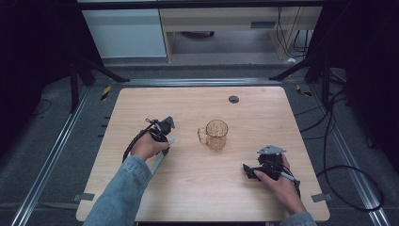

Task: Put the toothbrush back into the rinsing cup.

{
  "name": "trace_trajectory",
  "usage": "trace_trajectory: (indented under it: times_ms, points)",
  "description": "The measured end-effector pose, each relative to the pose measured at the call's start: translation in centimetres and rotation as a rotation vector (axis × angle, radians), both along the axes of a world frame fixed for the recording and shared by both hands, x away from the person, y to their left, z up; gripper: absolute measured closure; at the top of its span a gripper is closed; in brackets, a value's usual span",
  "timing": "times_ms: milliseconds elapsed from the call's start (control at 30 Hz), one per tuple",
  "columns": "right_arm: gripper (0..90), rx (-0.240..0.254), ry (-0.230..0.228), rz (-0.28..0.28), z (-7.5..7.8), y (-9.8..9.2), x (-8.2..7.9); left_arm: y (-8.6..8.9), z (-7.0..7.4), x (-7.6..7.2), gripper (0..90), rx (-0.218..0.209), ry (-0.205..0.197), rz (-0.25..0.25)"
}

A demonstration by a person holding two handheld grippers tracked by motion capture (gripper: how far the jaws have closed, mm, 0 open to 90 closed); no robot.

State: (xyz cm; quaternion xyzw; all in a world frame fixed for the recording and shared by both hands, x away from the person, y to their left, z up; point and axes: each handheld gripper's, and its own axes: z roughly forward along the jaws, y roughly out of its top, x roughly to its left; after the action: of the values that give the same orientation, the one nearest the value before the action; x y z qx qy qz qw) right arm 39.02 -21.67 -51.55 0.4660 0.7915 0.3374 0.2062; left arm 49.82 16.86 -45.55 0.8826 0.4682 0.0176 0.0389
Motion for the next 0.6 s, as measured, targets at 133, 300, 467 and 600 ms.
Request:
trace_trajectory:
  times_ms: [133, 300, 467, 600]
  points:
    - [0.6, 0.000, 0.001, 0.000, 0.00, -0.01, -0.01, -0.13, -0.08, 0.03, 70.8, 0.008, -0.008, 0.003]
    - [0.6, -0.001, -0.001, 0.000, 0.00, -0.01, 0.00, -0.04, -0.26, 0.10, 71.9, 0.012, -0.005, 0.005]
    - [0.6, 0.004, 0.004, -0.001, 0.03, 0.01, -0.02, 0.07, -0.42, 0.11, 73.2, 0.007, -0.004, 0.003]
    - [0.6, 0.004, 0.004, -0.003, 0.02, 0.02, -0.03, -0.01, -0.60, 0.10, 75.1, 0.006, -0.008, 0.002]
